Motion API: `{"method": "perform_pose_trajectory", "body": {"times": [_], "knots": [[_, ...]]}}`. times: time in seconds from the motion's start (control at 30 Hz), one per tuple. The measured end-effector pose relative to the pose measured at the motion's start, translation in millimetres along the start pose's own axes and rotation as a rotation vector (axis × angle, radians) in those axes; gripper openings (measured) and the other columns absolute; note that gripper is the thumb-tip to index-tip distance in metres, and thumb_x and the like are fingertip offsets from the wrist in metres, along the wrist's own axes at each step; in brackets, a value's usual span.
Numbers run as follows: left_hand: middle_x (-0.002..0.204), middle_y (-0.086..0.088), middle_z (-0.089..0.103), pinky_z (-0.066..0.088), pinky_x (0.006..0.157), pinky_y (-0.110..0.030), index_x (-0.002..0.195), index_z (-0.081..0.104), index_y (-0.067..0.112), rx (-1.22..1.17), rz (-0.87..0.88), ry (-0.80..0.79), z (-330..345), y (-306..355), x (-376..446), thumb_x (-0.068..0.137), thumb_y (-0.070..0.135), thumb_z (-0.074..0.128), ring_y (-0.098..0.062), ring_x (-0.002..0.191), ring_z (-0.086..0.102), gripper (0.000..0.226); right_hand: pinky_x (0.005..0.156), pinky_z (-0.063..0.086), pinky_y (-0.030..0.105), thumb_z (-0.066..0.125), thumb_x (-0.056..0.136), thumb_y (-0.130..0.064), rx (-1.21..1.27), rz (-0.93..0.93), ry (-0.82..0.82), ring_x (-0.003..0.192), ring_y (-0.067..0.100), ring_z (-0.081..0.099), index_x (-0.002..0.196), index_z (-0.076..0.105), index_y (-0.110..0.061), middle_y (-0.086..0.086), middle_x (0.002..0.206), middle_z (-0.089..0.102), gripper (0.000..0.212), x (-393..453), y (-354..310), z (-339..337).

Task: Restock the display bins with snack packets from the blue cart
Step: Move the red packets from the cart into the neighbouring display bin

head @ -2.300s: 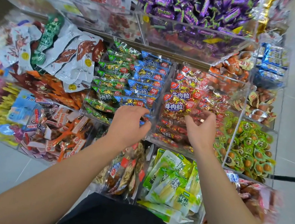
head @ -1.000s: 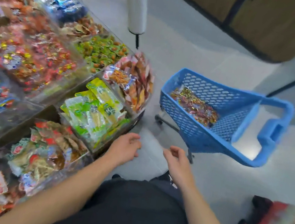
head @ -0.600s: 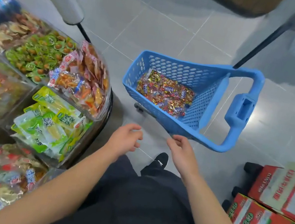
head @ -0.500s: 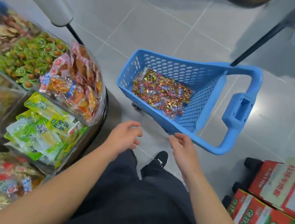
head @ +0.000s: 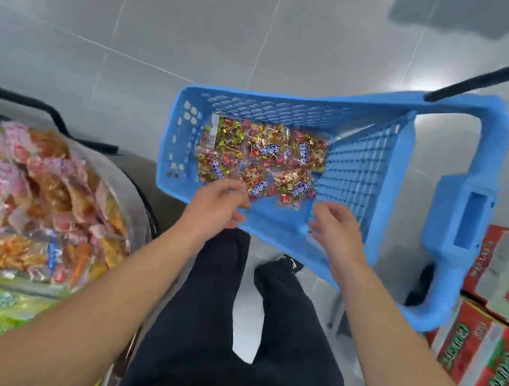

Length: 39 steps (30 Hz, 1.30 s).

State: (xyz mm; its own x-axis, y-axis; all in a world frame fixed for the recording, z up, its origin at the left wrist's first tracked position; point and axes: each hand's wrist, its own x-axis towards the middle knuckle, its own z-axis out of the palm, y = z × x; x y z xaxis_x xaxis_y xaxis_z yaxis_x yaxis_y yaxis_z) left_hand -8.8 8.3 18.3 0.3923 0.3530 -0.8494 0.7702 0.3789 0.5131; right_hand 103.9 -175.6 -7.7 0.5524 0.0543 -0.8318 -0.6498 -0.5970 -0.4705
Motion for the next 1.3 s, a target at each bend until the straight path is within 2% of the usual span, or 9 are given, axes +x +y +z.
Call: {"method": "perform_pose_trajectory", "body": {"times": [0.33, 0.5, 0.63, 0.7, 0.8, 0.97, 1.1, 1.2, 1.3], "knots": [[0.095, 0.002, 0.076, 0.062, 0.074, -0.033, 0.115, 0.064, 0.029, 0.044, -0.040, -0.009, -7, -9, 142, 0.103, 0.027, 0.055, -0.021, 0.081, 0.073, 0.015, 0.064, 0.054, 0.023, 0.066, 0.093, -0.032, 0.418, 0.320, 0.090, 0.089, 0.016, 0.066, 0.101, 0.053, -0.015, -0.001, 0.096, 0.059, 0.022, 171, 2, 74], [0.093, 0.005, 0.077, 0.060, 0.074, -0.026, 0.111, 0.065, 0.031, 0.025, -0.070, -0.005, -14, -28, 180, 0.101, 0.025, 0.058, -0.016, 0.080, 0.073, 0.014, 0.077, 0.060, 0.026, 0.071, 0.091, -0.031, 0.591, 0.416, 0.209, 0.089, 0.015, 0.068, 0.111, 0.062, -0.009, 0.009, 0.107, 0.067, 0.031, 235, 6, 93], [0.093, 0.005, 0.077, 0.060, 0.076, -0.028, 0.113, 0.065, 0.028, 0.019, -0.088, -0.001, -18, -33, 188, 0.101, 0.024, 0.058, -0.015, 0.078, 0.073, 0.015, 0.060, 0.052, 0.024, 0.074, 0.088, -0.025, 0.631, 0.410, 0.291, 0.066, 0.012, 0.056, 0.121, 0.059, -0.009, 0.007, 0.104, 0.066, 0.040, 242, 1, 100], [0.093, 0.003, 0.077, 0.060, 0.077, -0.030, 0.110, 0.065, 0.027, 0.027, -0.092, 0.008, -19, -31, 186, 0.101, 0.023, 0.057, -0.015, 0.078, 0.072, 0.013, 0.069, 0.058, 0.032, 0.071, 0.089, -0.016, 0.630, 0.319, 0.304, 0.079, 0.020, 0.068, 0.120, 0.058, -0.012, 0.009, 0.112, 0.069, 0.034, 228, 2, 100], [0.095, 0.001, 0.076, 0.060, 0.076, -0.028, 0.114, 0.065, 0.023, 0.066, -0.062, 0.001, -20, -22, 181, 0.100, 0.022, 0.059, -0.015, 0.079, 0.072, 0.016, 0.081, 0.056, 0.044, 0.071, 0.085, -0.014, 0.317, 0.092, 0.262, 0.099, 0.027, 0.069, 0.112, 0.063, -0.023, 0.001, 0.109, 0.072, 0.030, 187, 3, 87], [0.116, 0.018, 0.063, 0.051, 0.087, -0.022, 0.133, 0.057, 0.027, 0.331, 0.150, -0.090, -20, -2, 177, 0.092, 0.034, 0.069, 0.003, 0.100, 0.062, 0.044, 0.067, 0.051, 0.016, 0.078, 0.078, -0.020, -0.158, -0.150, -0.110, 0.079, 0.001, 0.069, 0.096, 0.070, -0.032, -0.015, 0.087, 0.074, 0.023, 140, -18, 53], [0.134, 0.014, 0.057, 0.048, 0.092, -0.023, 0.140, 0.050, 0.032, 0.420, 0.271, -0.237, -15, 8, 178, 0.085, 0.035, 0.078, -0.001, 0.113, 0.059, 0.062, 0.067, 0.046, 0.022, 0.078, 0.081, -0.020, -0.509, -0.269, -0.351, 0.073, 0.008, 0.062, 0.091, 0.071, -0.033, -0.010, 0.080, 0.069, 0.018, 133, -47, 41], [0.106, 0.028, 0.067, 0.046, 0.081, -0.008, 0.120, 0.062, 0.039, 0.451, 0.274, -0.398, -13, 8, 178, 0.085, 0.034, 0.078, 0.014, 0.097, 0.062, 0.038, 0.071, 0.049, 0.032, 0.080, 0.078, -0.020, -0.615, -0.290, -0.492, 0.078, 0.015, 0.065, 0.090, 0.073, -0.035, -0.003, 0.081, 0.071, 0.020, 132, -62, 50], [0.061, 0.035, 0.060, 0.038, 0.054, -0.002, 0.080, 0.061, 0.040, 0.475, 0.350, -0.336, -15, 2, 180, 0.093, 0.031, 0.071, 0.018, 0.060, 0.056, 0.019, 0.083, 0.056, 0.035, 0.081, 0.079, -0.023, -0.413, -0.300, -0.437, 0.090, 0.009, 0.067, 0.110, 0.070, -0.033, -0.010, 0.096, 0.072, 0.034, 134, -60, 67]]}}
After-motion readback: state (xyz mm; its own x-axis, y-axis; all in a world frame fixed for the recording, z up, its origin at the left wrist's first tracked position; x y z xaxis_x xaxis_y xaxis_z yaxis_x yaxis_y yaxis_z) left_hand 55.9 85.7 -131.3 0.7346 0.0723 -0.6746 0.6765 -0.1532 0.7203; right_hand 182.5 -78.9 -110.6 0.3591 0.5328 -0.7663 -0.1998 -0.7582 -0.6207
